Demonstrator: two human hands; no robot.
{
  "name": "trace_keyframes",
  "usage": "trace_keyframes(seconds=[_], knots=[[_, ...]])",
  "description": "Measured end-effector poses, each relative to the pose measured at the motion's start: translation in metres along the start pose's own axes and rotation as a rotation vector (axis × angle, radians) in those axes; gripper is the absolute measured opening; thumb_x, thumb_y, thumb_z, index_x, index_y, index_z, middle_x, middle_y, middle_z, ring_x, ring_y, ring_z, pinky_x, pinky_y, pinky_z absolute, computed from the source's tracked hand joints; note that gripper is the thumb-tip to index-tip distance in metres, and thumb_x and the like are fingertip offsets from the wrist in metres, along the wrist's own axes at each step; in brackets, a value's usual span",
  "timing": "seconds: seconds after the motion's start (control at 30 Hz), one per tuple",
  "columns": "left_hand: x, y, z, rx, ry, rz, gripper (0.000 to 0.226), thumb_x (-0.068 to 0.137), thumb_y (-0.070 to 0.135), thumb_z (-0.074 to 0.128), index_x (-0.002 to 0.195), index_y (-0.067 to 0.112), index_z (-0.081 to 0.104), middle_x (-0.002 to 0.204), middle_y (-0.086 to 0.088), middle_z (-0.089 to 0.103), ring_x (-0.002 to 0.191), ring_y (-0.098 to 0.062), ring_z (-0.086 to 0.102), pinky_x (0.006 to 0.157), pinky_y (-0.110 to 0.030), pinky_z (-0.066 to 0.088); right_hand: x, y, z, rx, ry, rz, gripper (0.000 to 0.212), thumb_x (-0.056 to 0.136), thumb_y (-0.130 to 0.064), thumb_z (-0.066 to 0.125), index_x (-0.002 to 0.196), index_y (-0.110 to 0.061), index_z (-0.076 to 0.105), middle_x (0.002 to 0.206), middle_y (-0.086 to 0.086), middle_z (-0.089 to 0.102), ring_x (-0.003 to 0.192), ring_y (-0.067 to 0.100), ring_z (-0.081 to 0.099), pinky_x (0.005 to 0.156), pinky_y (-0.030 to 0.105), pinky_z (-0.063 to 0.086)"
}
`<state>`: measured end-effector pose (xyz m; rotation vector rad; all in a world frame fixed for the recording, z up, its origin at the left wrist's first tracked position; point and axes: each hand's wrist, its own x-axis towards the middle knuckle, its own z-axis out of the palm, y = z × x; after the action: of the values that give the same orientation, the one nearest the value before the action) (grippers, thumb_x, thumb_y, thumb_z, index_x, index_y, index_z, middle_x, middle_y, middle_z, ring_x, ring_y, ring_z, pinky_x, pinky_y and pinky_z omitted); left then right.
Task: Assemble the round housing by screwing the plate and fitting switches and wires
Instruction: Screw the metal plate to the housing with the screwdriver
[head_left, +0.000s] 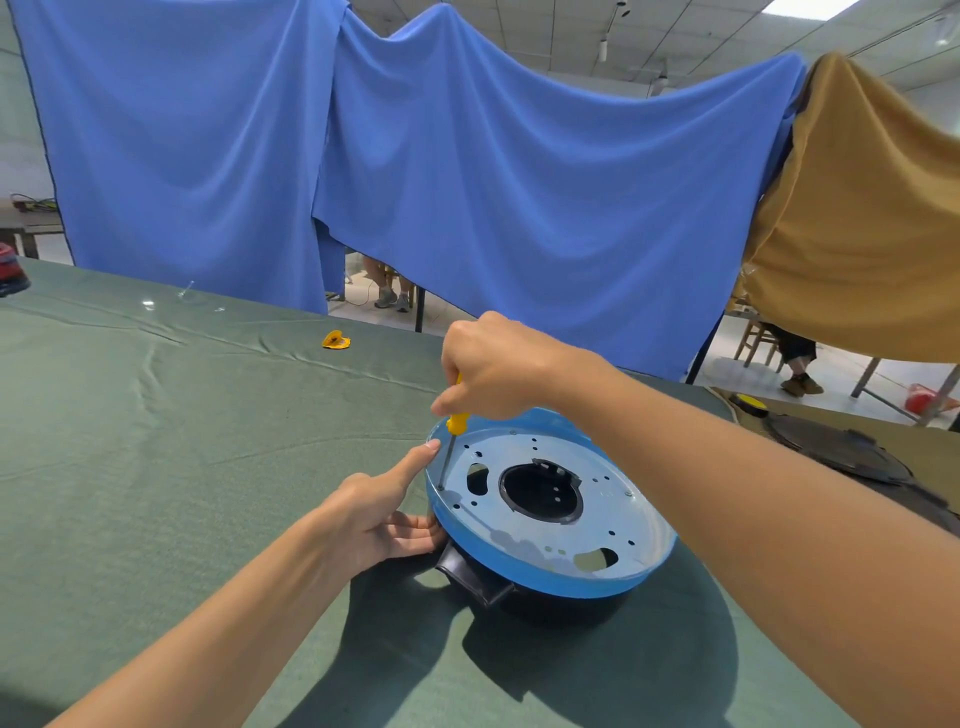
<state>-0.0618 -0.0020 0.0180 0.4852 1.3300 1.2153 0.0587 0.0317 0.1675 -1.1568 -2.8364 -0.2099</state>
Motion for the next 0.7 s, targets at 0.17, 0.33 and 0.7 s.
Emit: trace_keyframes(seconds=[0.17, 0.33, 0.7], knots=[[-0.002, 0.0, 0.001, 0.009, 0.01, 0.004, 0.059, 0.068, 0.044, 0.085, 0.087, 0.008, 0.042, 0.063, -0.027, 0.067, 0.055, -0.034, 0.07, 0.045, -0.037, 0.056, -0.001, -0.002, 0.006, 0.029, -0.057, 0.096, 0.047, 0.093, -0.051, 0.053, 0.065, -0.015, 0.041, 0.067, 0.003, 0.045, 0.063, 0.024, 0.045, 0.052, 0.031, 0.032], [-0.004, 0.002, 0.001, -0.007, 0.014, -0.019, 0.062, 0.068, 0.043, 0.085, 0.087, 0.006, 0.04, 0.062, -0.027, 0.066, 0.053, -0.035, 0.069, 0.045, -0.037, 0.056, -0.003, -0.003, -0.009, -0.038, -0.216, -0.025, 0.024, 0.086, -0.033, 0.067, 0.091, -0.009, 0.066, 0.089, 0.008, 0.068, 0.077, 0.025, 0.063, 0.05, 0.027, 0.043], [-0.015, 0.007, 0.009, 0.013, -0.018, -0.023, 0.041, 0.082, 0.027, 0.075, 0.088, 0.008, 0.039, 0.083, -0.027, 0.064, 0.058, -0.034, 0.065, 0.058, -0.043, 0.06, -0.009, 0.005, 0.014, 0.286, 0.172, 0.299, 0.038, 0.081, -0.039, 0.064, 0.062, -0.014, 0.043, 0.066, 0.004, 0.055, 0.073, 0.028, 0.059, 0.055, 0.03, 0.04]])
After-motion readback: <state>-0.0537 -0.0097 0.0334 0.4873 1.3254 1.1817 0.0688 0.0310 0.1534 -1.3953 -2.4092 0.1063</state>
